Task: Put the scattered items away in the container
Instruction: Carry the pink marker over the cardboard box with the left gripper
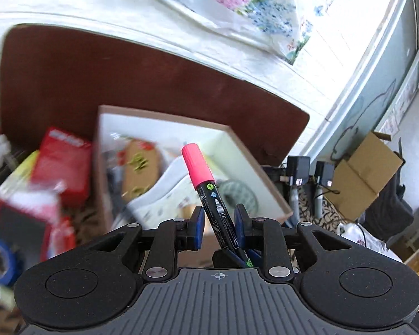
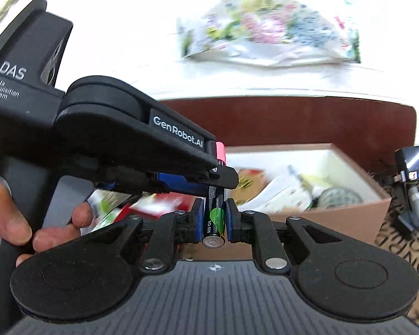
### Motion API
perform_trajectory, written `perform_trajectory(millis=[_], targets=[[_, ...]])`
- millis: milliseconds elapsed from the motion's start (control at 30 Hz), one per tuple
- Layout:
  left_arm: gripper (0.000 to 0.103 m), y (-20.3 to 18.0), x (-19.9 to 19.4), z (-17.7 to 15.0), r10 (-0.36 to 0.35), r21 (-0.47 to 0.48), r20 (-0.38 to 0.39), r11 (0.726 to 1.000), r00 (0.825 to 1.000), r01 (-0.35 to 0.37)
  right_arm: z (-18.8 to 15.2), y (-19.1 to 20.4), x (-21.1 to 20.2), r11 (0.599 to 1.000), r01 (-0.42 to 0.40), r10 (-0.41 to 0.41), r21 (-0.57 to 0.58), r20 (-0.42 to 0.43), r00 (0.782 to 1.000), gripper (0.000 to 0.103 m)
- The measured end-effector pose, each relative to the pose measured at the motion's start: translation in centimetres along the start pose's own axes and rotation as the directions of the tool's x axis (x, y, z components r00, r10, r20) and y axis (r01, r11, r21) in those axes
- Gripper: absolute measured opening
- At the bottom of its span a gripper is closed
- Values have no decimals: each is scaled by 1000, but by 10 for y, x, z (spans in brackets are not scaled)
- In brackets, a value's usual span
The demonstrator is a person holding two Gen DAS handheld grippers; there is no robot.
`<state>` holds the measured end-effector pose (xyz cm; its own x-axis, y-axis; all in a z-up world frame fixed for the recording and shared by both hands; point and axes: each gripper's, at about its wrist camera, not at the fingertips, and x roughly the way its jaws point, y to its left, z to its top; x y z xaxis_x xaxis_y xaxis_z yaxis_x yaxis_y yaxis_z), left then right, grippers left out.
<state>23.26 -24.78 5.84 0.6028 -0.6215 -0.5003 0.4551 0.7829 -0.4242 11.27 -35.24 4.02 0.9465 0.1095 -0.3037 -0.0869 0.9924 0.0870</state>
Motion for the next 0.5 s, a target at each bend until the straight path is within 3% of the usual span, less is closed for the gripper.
perform_trajectory(millis=[267, 300, 333, 367, 400, 467, 500], targets=[[20, -12, 96, 21, -37, 7, -74, 999, 997, 38, 13, -63, 57, 996, 88, -88, -20, -42, 995, 18], [25, -11, 106, 23, -41, 6, -80, 999, 996, 42, 13, -69, 63, 995, 95, -96, -13, -52, 994, 18], [41, -11, 117, 24, -47, 9, -82, 999, 995, 48, 13, -74, 69, 995, 104, -104, -10, -59, 993, 18], [48, -10, 126, 26, -45, 13, -87, 999, 995, 46, 12, -79, 77, 994, 113, -113, -12, -64, 992, 18], [71, -9, 134, 26, -45, 9, -89, 999, 995, 46, 13, -85, 84, 993, 115, -116, -19, -68, 991, 18], [103, -5, 141, 25, -17, -2, -78, 1000, 997, 17, 11, -96, 101, 993, 112, -114, -26, -90, 989, 18], [103, -4, 139, 24, 13, 3, -52, 1000, 999, -13, 9, -99, 107, 992, 122, -124, -23, -102, 987, 31]])
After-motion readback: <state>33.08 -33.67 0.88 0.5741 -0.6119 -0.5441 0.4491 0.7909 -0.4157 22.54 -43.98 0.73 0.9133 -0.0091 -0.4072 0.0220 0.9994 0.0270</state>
